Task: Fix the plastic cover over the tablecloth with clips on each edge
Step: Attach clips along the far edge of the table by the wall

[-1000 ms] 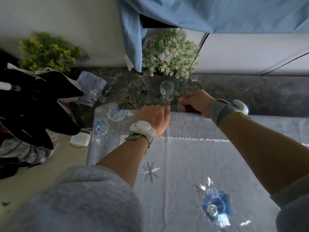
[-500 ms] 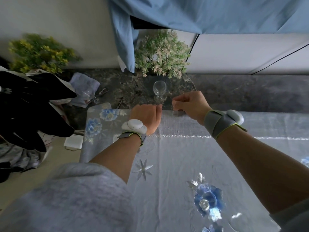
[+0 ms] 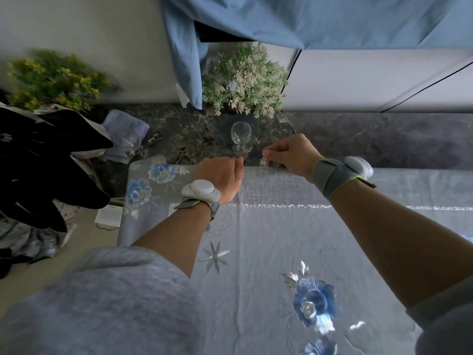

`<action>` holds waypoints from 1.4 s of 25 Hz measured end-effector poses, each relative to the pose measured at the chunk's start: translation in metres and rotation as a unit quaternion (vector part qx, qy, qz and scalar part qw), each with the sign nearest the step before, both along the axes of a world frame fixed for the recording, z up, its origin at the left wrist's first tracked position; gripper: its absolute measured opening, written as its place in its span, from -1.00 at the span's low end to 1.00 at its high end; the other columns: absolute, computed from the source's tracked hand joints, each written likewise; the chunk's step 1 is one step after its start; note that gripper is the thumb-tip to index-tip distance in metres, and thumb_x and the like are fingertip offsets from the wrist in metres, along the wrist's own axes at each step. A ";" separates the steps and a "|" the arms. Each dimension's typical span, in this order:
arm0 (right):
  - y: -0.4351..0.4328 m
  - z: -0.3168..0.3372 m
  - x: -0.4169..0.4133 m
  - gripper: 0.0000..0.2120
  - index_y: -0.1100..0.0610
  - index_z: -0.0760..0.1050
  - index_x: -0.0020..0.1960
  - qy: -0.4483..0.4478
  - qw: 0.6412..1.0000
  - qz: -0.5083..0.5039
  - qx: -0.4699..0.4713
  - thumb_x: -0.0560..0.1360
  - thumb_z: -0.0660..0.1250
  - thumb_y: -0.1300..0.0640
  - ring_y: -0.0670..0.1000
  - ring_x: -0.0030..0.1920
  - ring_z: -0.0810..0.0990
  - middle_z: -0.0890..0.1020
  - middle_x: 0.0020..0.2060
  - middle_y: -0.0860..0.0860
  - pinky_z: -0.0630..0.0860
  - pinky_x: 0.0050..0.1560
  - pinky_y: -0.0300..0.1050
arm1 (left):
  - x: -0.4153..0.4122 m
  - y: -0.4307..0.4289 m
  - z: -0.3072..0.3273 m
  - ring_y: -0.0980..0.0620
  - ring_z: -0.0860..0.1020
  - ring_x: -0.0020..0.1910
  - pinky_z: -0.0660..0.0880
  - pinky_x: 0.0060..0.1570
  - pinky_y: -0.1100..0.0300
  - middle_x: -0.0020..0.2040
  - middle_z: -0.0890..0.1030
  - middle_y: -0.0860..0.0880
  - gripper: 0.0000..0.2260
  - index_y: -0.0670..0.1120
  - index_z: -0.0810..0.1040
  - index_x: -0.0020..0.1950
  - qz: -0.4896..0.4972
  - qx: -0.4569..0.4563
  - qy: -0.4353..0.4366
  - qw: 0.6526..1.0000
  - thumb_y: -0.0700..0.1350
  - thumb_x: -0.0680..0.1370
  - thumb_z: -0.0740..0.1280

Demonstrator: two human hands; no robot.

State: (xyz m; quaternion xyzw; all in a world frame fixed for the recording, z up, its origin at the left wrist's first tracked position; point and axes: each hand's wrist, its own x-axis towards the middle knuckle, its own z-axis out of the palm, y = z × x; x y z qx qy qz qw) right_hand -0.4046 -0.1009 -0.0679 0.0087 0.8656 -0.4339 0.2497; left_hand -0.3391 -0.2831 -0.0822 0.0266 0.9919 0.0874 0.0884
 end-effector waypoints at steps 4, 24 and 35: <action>0.004 -0.003 -0.001 -0.80 0.10 0.67 0.09 0.008 0.999 0.045 -0.005 0.52 0.38 0.07 -0.08 -0.39 0.48 0.72 -0.17 0.13 0.45 -0.38 -0.28 | 0.000 0.001 0.000 -0.05 0.49 -0.42 0.40 -0.24 0.13 -0.41 0.46 0.02 -0.50 -0.06 0.43 -0.33 0.002 -0.004 0.003 1.000 0.07 0.67 -0.09; 0.007 -0.008 -0.001 -0.83 0.12 0.69 0.03 0.019 0.995 0.094 -0.009 0.47 0.43 0.12 0.01 -0.23 0.58 0.73 -0.17 0.12 0.62 0.00 0.03 | 0.000 0.002 0.003 -0.06 0.47 -0.40 0.37 -0.26 0.16 -0.39 0.43 0.02 -0.54 -0.06 0.40 -0.32 0.005 -0.008 0.002 1.000 0.07 0.67 -0.07; 0.005 -0.003 -0.002 -0.81 0.14 0.69 0.05 0.001 0.990 0.139 0.015 0.47 0.44 0.12 -0.08 -0.13 0.57 0.73 -0.10 0.08 0.55 0.01 -0.15 | 0.000 0.001 -0.002 -0.06 0.46 -0.38 0.33 -0.25 0.15 -0.36 0.45 0.02 -0.54 -0.04 0.43 -0.30 0.009 -0.019 -0.002 1.000 0.07 0.67 -0.08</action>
